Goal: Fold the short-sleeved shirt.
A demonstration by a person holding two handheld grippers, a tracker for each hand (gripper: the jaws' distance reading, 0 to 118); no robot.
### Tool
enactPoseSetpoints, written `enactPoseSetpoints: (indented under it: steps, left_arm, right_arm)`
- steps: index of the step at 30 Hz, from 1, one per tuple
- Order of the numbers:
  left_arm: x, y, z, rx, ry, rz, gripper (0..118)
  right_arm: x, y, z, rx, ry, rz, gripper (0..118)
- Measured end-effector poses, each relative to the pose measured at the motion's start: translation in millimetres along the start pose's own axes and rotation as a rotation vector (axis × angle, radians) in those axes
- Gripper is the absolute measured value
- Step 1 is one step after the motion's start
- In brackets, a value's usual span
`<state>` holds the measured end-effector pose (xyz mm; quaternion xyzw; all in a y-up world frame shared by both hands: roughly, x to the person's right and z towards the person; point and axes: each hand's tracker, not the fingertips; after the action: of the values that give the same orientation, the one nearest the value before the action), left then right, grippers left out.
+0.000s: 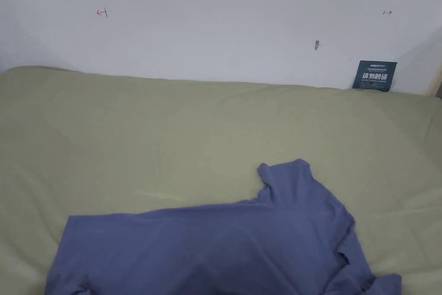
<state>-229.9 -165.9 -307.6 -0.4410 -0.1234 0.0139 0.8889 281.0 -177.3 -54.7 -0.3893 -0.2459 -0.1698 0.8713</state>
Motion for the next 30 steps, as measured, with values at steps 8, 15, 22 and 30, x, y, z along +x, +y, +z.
enactPoseSetpoints:
  steps: [8,15,22,30]
  left_arm:
    - [102.5,12.2,19.2,0.163,-0.008,-0.232,0]
    - [165.6,-17.1,-15.8,0.110,-0.116,-0.313,0]
    - [142.7,7.0,-65.0,0.072,-0.087,-0.267,0]
    - [53.2,137.8,-186.3,-0.063,0.075,-0.205,10]
  right_arm:
    - [-91.4,37.3,-0.8,0.146,0.055,0.204,19]
    - [-167.3,14.6,-28.8,0.170,0.099,0.252,1]
    - [-184.2,12.0,-59.5,0.099,0.198,0.281,1]
    - [-131.3,69.4,-91.6,0.109,0.149,0.213,1]
